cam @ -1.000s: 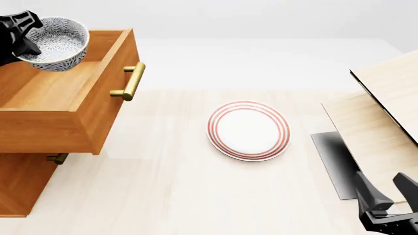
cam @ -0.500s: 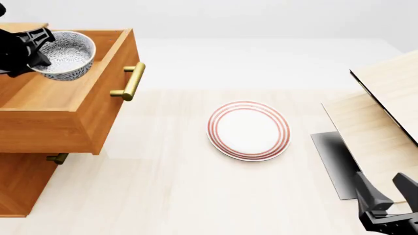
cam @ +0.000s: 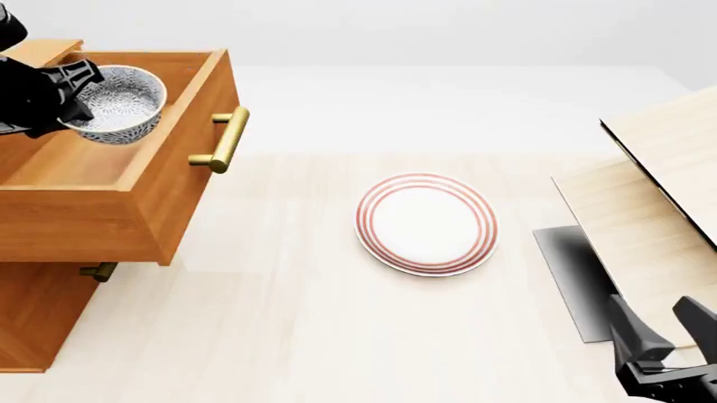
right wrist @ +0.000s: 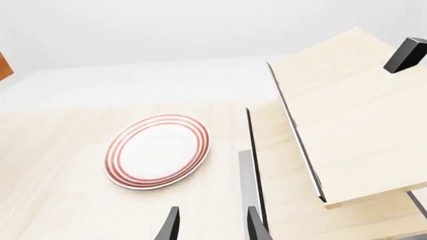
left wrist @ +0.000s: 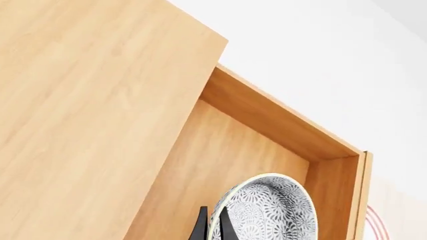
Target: Open the top drawer of the cabinet and put the bowl in it.
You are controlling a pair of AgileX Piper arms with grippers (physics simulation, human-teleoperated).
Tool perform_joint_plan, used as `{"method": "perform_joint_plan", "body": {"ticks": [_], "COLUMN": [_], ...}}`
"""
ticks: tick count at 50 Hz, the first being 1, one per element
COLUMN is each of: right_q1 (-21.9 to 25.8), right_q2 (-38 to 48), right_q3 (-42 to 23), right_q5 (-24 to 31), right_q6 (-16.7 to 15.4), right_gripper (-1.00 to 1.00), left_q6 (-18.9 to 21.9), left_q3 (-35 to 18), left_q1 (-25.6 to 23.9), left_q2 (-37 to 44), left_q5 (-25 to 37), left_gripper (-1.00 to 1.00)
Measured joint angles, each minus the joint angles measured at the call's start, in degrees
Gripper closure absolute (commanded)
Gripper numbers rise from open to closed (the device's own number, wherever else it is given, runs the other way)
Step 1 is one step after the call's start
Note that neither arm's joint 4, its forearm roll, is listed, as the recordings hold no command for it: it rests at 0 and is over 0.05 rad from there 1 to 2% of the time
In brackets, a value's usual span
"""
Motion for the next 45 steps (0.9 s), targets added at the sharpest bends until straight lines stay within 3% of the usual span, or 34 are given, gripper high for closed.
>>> {"method": "perform_joint_plan", "body": {"ticks": [25,26,45], "right_q1": [0.0,0.0,0.1], "right_q2": [0.1,0.1,0.1], "right_q3": [0.0,0.0,-0.1], "right_q5": [0.1,0.2,0.3], "right_q6": [0.1,0.1,0.1], "right_gripper": [-1.00,-1.00,-1.00], "left_q6": [0.6,0.6,1.1], "left_q3": [0.1,0.1,0.0], "left_q1": [0.9,0.9,0.5], "left_q2": [3.0,3.1,2.5], "left_q5": [-1.8,-1.9,-1.4], "left_gripper": [1.00,-1.00,-1.00]}}
